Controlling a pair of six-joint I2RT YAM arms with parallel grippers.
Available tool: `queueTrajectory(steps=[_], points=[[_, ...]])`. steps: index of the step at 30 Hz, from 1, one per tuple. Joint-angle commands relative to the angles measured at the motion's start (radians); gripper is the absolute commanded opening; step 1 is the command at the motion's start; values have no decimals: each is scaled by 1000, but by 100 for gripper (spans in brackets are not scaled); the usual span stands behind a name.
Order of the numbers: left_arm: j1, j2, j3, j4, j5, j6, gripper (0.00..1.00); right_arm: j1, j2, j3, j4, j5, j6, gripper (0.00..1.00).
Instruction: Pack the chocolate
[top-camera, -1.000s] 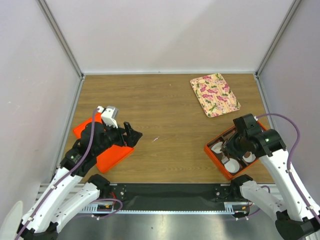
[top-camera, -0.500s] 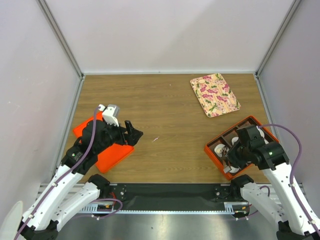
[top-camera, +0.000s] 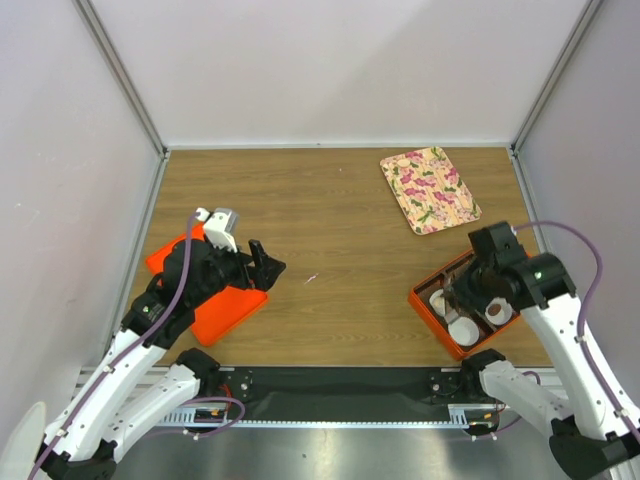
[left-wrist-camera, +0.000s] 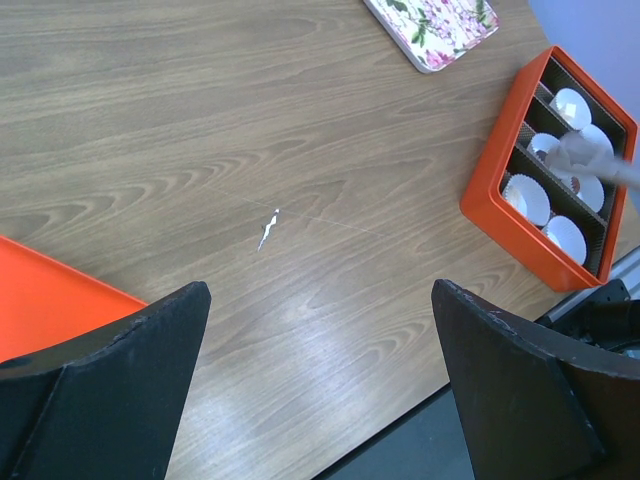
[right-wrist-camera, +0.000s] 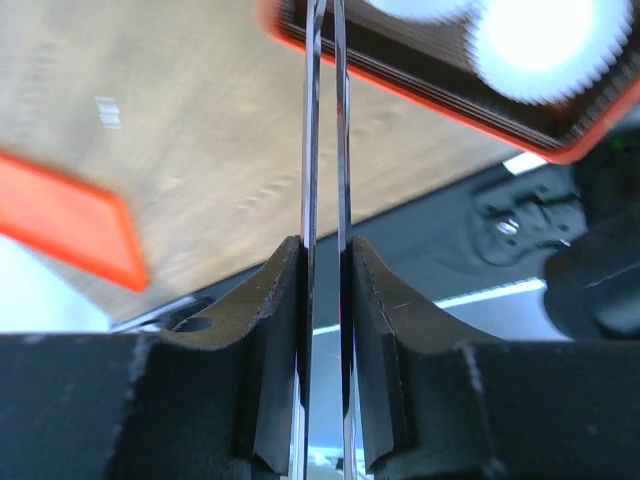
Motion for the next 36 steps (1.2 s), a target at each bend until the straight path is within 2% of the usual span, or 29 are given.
queueTrajectory(steps=[1, 6, 11, 13, 16, 18, 20, 23, 28, 32, 36], points=[[3, 16, 56, 26, 3, 11, 100, 4, 74, 169, -87, 46, -57, 28], [3, 71, 119, 7, 0, 22, 100, 21, 227, 291, 51, 98, -120, 27], [11, 162, 223, -32, -25, 21, 100, 215, 434, 308, 393, 264, -231, 29], [26, 189, 264, -67, -54, 16, 100, 252, 587, 324, 465, 305, -290, 32], [101, 216, 288, -95, -56, 5, 100, 303, 770, 336, 584, 334, -349, 33], [207, 222, 285, -79, -1, -7, 100, 350, 859, 338, 666, 395, -378, 34], [299, 254, 283, -76, 71, -30, 100, 369, 903, 329, 734, 414, -395, 36], [362, 292, 277, -75, 99, -59, 100, 378, 974, 277, 840, 368, -394, 38], [376, 343, 252, -30, 73, -73, 100, 411, 1052, 247, 904, 324, -366, 45], [376, 372, 246, -29, 47, -62, 100, 411, 1066, 224, 949, 279, -334, 57], [376, 363, 199, -18, 21, -62, 100, 411, 1074, 242, 941, 244, -300, 65]])
